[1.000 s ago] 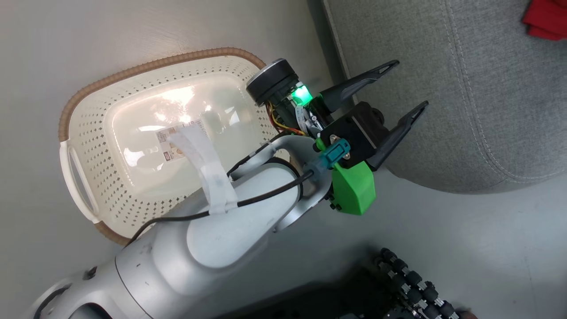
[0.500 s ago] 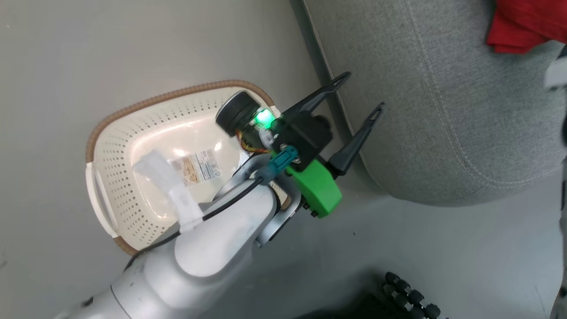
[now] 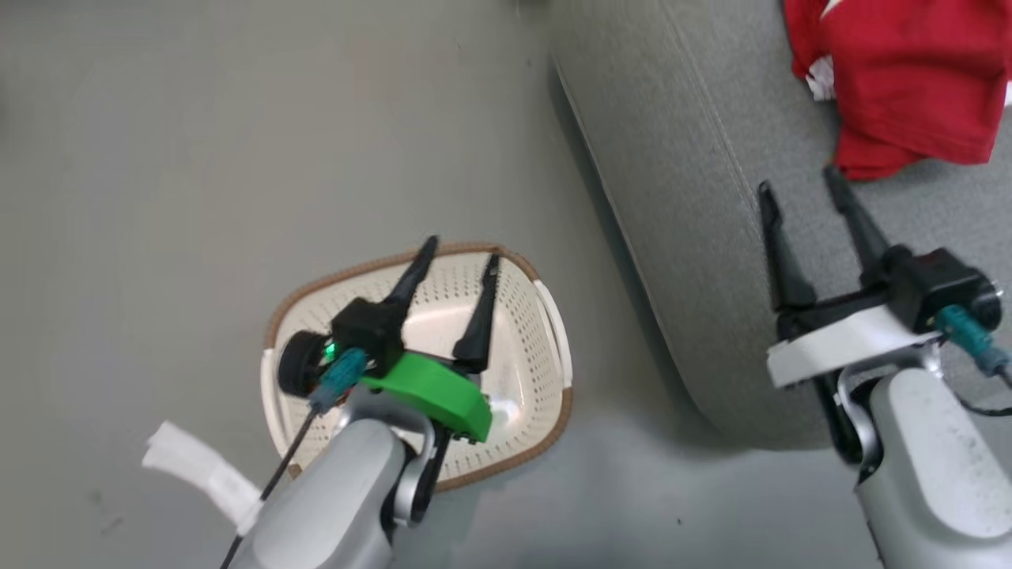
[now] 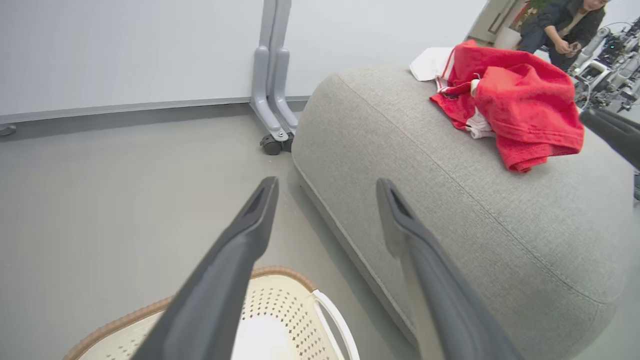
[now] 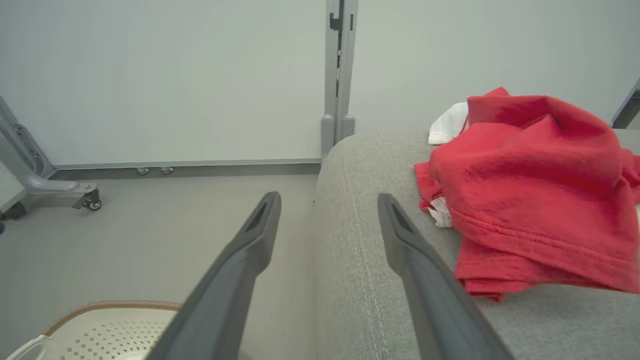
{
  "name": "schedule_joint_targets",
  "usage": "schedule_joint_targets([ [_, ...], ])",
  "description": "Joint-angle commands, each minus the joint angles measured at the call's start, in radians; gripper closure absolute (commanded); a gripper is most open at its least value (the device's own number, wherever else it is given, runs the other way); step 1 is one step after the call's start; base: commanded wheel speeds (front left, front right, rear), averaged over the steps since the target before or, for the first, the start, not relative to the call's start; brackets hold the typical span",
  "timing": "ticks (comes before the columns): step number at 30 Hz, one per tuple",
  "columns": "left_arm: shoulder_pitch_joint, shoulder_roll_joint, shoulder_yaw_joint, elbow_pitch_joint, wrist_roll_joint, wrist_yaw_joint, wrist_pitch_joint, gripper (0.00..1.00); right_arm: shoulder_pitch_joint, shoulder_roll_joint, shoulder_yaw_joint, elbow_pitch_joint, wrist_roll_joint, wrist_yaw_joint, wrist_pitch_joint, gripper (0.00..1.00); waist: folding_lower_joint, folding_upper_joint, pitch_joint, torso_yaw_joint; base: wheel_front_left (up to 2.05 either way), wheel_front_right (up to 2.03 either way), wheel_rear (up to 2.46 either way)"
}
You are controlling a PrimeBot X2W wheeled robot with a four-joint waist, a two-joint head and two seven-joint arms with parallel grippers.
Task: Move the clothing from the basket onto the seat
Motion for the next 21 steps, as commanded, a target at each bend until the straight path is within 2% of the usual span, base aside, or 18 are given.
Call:
schedule_joint_targets([
  [1, 0.046, 0.001, 0.042, -0.022, 0.020, 0.015, -0.006, 0.00, 0.031, 0.004, 0.018, -0.011, -0.001, -0.002, 0.000, 0.00, 0.0001, 0.0000, -0.161, 0.111, 0.00, 0.00, 0.00],
  [6, 0.199, -0.008, 0.204, -0.098, 0.101, 0.040, -0.005, 0.00, 0.101, 0.023, 0.061, -0.040, -0.012, -0.002, 0.000, 0.00, 0.0001, 0.0000, -0.243, 0.151, 0.00, 0.00, 0.00],
  [9, 0.303, -0.023, 0.302, -0.147, 0.157, 0.035, -0.005, 0.00, 0.148, 0.036, 0.057, -0.053, -0.021, -0.002, 0.000, 0.00, 0.0001, 0.0000, -0.298, 0.178, 0.00, 0.00, 0.00],
  [15, 0.475, -0.050, 0.459, -0.231, 0.251, -0.020, -0.005, 0.00, 0.243, 0.070, 0.021, -0.096, -0.066, -0.002, 0.000, 0.00, 0.0001, 0.0000, -0.382, 0.208, 0.00, 0.00, 0.00],
  [21, 0.601, -0.069, 0.550, -0.306, 0.360, -0.085, -0.005, 0.00, 0.331, 0.109, 0.000, -0.132, -0.098, -0.002, 0.000, 0.00, 0.0001, 0.0000, -0.425, 0.199, 0.00, 0.00, 0.00],
])
